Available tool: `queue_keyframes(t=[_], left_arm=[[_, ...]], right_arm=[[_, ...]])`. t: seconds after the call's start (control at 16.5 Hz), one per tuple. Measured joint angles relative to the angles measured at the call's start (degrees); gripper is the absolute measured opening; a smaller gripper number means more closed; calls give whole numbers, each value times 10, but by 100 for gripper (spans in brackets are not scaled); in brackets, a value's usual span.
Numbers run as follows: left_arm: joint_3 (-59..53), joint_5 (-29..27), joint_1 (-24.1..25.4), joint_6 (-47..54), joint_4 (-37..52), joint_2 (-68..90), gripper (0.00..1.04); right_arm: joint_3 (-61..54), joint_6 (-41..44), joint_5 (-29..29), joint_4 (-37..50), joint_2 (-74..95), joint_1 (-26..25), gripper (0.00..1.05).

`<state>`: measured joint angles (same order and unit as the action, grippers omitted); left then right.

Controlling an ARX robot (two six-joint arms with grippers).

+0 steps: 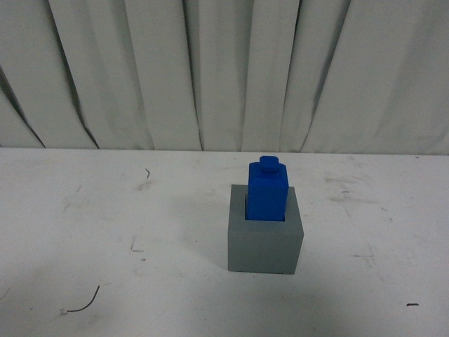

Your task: Insert blue part into gray base

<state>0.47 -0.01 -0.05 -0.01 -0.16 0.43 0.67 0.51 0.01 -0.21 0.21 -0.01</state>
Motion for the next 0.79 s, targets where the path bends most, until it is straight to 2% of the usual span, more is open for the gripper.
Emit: queue_keyframes(t=[0.79], left_arm=[[0, 0, 0, 0, 0, 0, 98]], right_arm=[[0, 0, 0, 0, 0, 0, 98]])
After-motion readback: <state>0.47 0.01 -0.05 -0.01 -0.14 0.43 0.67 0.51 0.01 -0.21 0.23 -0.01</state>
